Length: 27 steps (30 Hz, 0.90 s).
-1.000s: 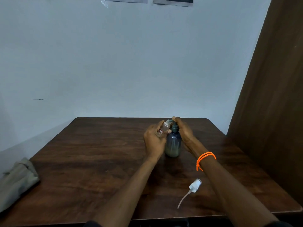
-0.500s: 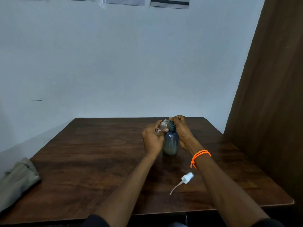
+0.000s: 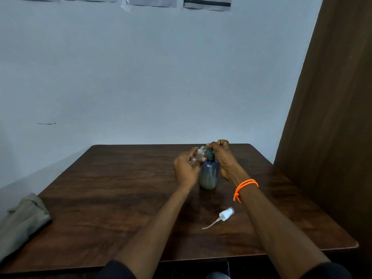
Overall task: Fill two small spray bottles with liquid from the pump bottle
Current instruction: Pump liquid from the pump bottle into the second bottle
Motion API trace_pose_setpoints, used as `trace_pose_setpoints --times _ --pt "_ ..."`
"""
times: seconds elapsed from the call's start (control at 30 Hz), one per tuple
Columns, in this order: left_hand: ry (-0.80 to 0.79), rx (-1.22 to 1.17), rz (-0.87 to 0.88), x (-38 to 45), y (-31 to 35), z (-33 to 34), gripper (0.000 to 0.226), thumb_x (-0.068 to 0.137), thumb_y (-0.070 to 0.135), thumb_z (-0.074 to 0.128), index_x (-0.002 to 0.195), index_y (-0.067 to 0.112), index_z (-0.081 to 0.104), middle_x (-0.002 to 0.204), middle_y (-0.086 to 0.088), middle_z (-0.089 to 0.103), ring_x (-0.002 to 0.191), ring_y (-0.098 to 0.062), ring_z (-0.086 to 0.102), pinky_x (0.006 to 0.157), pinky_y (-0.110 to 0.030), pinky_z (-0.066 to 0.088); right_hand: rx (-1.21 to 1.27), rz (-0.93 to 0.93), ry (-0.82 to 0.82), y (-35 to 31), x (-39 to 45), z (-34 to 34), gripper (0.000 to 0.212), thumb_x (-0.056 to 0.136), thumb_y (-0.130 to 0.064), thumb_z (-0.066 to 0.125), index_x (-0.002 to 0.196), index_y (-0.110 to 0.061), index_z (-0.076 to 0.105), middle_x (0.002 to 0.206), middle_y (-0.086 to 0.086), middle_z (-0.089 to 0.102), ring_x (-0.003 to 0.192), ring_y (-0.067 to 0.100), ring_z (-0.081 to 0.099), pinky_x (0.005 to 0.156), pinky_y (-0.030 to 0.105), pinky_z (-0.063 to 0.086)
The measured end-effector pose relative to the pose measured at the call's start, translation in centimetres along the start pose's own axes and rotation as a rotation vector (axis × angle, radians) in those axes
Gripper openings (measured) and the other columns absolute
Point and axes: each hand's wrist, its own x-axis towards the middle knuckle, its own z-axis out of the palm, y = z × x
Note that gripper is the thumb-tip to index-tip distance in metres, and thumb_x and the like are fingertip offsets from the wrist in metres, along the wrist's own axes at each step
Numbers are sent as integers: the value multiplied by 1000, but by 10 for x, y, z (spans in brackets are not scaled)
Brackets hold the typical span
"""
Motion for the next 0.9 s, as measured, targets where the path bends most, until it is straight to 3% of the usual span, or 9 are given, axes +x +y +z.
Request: trace_pose_setpoints --times 0.23,0.37,0.53,0.77,0.9 --pt "19 -15 -39 -2 -3 3 35 79 17 85 114 20 78 90 -1 75 80 -16 70 73 -33 58 94 40 -14 17 0 -5 34 92 -13 79 95 -19 45 89 13 66 77 24 66 59 35 56" --pt "7 -33 -23 0 4 2 30 80 17 84 109 22 79 86 1 74 77 -16 68 71 -35 56 82 8 2 0 7 -2 39 94 -4 74 91 -22 39 79 5 57 67 16 61 54 28 53" --pt "32 -52 -25 0 3 2 30 78 12 86 104 24 77 85 -2 75 78 -20 70 71 -37 58 88 39 -10 20 8 -5 34 94 -11 77 90 -20 44 83 8 65 74 20 66 65 36 55" --pt "0 -56 -24 2 4 1 31 78 14 85 108 22 79 85 12 71 77 -15 69 70 -38 58 69 28 1 10 13 -4 39 92 -8 77 89 -22 41 81 7 61 73 19 63 62 35 52" --pt "10 -31 -28 2 -2 2 37 78 19 85 113 26 75 88 1 74 78 -19 70 67 -42 61 77 43 -16 14 6 -4 44 80 -19 87 90 -20 45 92 16 66 85 29 67 69 44 54"
